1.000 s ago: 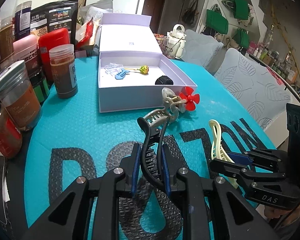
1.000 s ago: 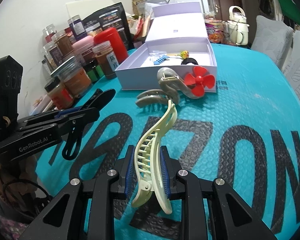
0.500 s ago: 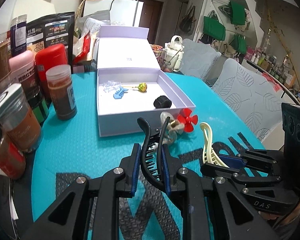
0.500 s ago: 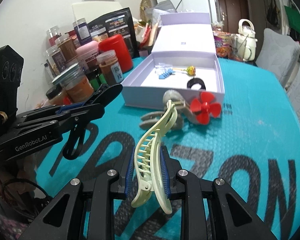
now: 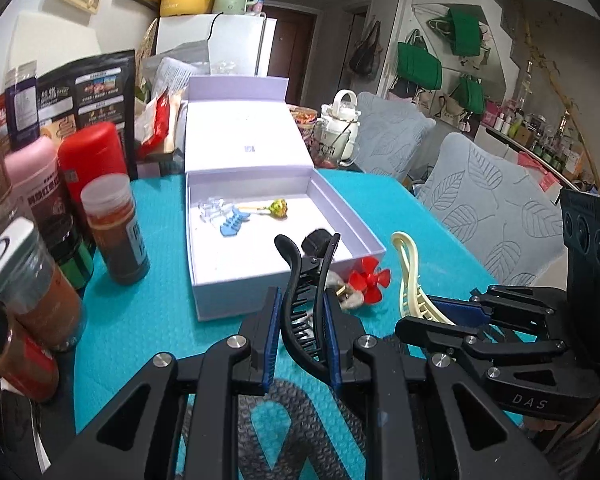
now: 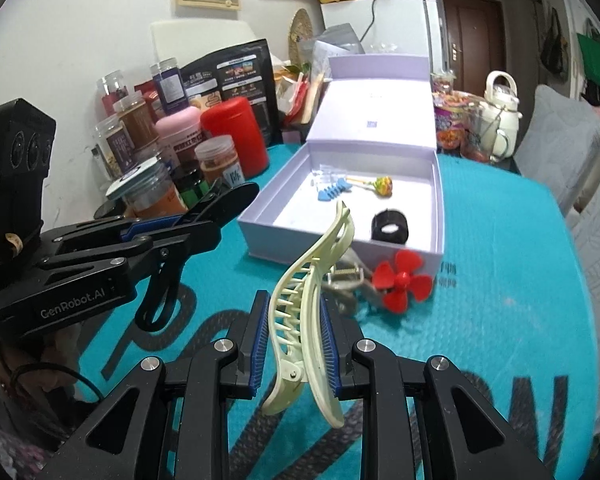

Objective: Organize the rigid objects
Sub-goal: 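Carry the black clip and cream clip with both tools over the white box, then open both tools to drop the black clip and cream clip into the box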

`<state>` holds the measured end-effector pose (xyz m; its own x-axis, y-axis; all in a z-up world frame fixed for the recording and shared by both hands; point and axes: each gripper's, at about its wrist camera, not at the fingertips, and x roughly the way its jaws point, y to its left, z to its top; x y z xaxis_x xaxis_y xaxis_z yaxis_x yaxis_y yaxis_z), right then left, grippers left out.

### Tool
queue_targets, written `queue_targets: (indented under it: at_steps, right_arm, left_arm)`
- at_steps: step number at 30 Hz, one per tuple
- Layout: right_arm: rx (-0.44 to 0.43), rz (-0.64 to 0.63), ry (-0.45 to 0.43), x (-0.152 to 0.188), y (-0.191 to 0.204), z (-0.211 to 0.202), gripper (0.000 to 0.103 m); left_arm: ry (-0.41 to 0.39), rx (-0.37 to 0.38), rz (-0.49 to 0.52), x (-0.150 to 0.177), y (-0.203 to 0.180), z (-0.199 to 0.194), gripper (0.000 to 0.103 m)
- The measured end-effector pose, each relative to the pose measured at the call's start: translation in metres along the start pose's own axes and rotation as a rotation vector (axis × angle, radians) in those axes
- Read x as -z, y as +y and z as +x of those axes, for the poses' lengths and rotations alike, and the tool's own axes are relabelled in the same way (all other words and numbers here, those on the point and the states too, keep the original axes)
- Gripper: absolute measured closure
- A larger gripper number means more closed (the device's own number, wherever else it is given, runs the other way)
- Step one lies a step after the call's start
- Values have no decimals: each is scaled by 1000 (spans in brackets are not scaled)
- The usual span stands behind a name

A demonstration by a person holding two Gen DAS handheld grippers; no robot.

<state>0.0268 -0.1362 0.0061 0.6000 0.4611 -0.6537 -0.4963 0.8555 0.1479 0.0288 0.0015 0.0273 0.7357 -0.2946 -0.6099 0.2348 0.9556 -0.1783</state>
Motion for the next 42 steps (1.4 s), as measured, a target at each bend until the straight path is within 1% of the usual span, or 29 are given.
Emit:
queue_targets:
  at_steps: [5, 9, 16, 18, 24, 31, 35, 39, 42]
  right_arm:
    - [-13, -12, -18, -19, -4, -1, 79]
    - [-44, -1, -24, -32, -10, 1, 79]
    - [-54, 1, -52, -56, -20, 4, 79]
    - [-50, -7, -64, -64, -21, 4, 79]
    - [-51, -14, -97, -84, -26, 2, 79]
    - [-28, -27, -135, -107, -38, 1, 79]
    - [-16, -22, -147, -122, -49, 5, 79]
    - [1, -12, -161, -134, -60, 12, 79]
    - [-2, 0, -171, -144, -68, 19, 79]
  left_arm:
    - [-26, -2, 7, -18, 1, 0, 83]
    - [-39, -11, 18, -34, 2, 4, 83]
    - [-58, -32, 33, -58, 6, 10, 83]
    - [-67, -45, 41, -65, 6, 12, 83]
    - [-90, -51, 38, -84, 13, 19, 83]
    - [-118, -52, 36, -102, 17, 29, 83]
    - [-141, -59, 37, -117, 20, 39, 83]
    - [-168, -88, 47, -134, 20, 53, 83]
    - [-173, -92, 52, -146, 22, 65, 83]
